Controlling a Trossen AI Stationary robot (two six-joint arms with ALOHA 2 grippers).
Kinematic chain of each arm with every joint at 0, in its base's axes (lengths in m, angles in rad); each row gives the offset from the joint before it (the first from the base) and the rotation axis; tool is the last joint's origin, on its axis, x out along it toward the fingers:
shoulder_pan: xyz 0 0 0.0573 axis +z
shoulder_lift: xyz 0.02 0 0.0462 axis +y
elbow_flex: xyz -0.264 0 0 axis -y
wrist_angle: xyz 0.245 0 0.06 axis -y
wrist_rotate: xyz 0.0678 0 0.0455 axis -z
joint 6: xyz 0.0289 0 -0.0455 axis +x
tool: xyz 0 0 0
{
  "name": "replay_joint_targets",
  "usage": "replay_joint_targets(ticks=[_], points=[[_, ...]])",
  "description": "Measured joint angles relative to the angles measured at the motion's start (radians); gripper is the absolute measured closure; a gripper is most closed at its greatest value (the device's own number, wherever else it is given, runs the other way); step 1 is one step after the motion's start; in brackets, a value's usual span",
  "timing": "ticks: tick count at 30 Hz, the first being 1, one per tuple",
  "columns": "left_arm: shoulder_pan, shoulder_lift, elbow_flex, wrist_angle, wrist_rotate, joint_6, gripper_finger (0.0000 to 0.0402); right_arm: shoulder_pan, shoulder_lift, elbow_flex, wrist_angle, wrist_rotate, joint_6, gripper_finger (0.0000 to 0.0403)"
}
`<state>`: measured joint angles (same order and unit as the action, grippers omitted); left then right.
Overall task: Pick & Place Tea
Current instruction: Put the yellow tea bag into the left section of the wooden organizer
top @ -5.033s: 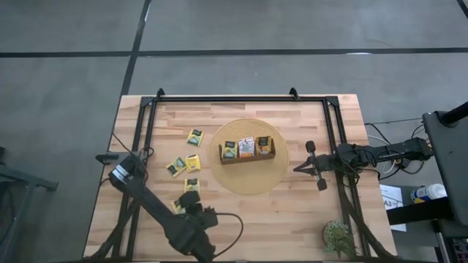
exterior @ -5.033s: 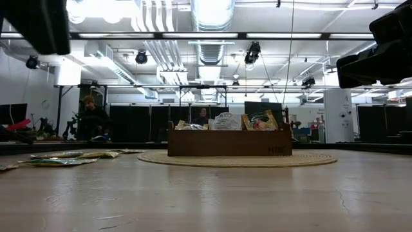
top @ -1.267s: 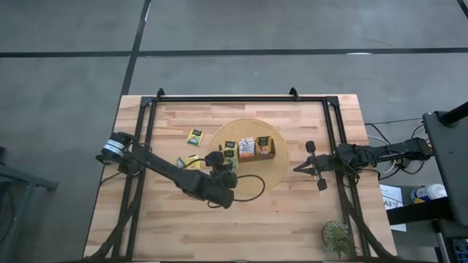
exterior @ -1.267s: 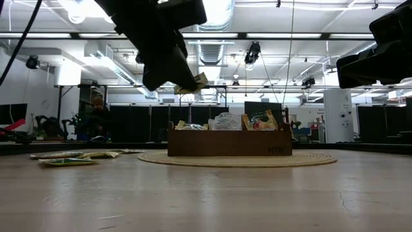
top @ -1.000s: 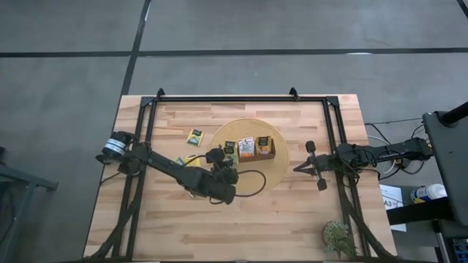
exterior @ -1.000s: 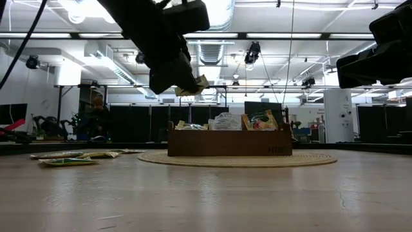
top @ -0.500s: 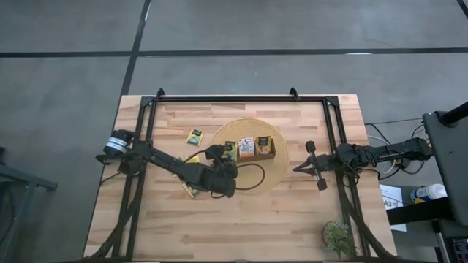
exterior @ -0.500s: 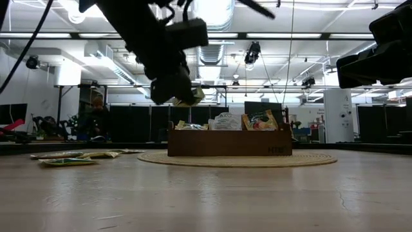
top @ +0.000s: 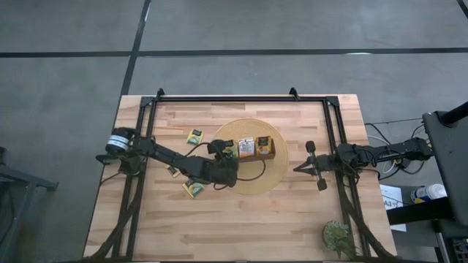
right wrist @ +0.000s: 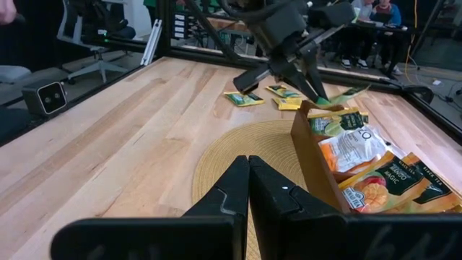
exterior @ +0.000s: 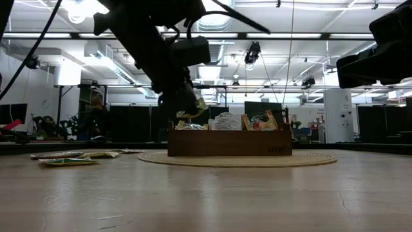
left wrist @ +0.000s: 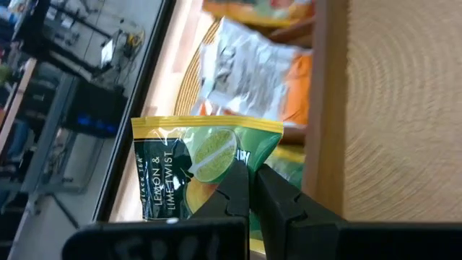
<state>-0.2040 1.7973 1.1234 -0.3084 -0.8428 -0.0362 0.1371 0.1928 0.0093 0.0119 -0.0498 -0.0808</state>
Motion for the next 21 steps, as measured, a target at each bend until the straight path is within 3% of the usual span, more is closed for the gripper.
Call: replay_joint_targets(ticks=[21], points=[[0.050,0.000,-0.007,0.027,0.138,0.009,0.0394,0.000,0.000,0.000,0.000,0.000,0.001,0.0394]])
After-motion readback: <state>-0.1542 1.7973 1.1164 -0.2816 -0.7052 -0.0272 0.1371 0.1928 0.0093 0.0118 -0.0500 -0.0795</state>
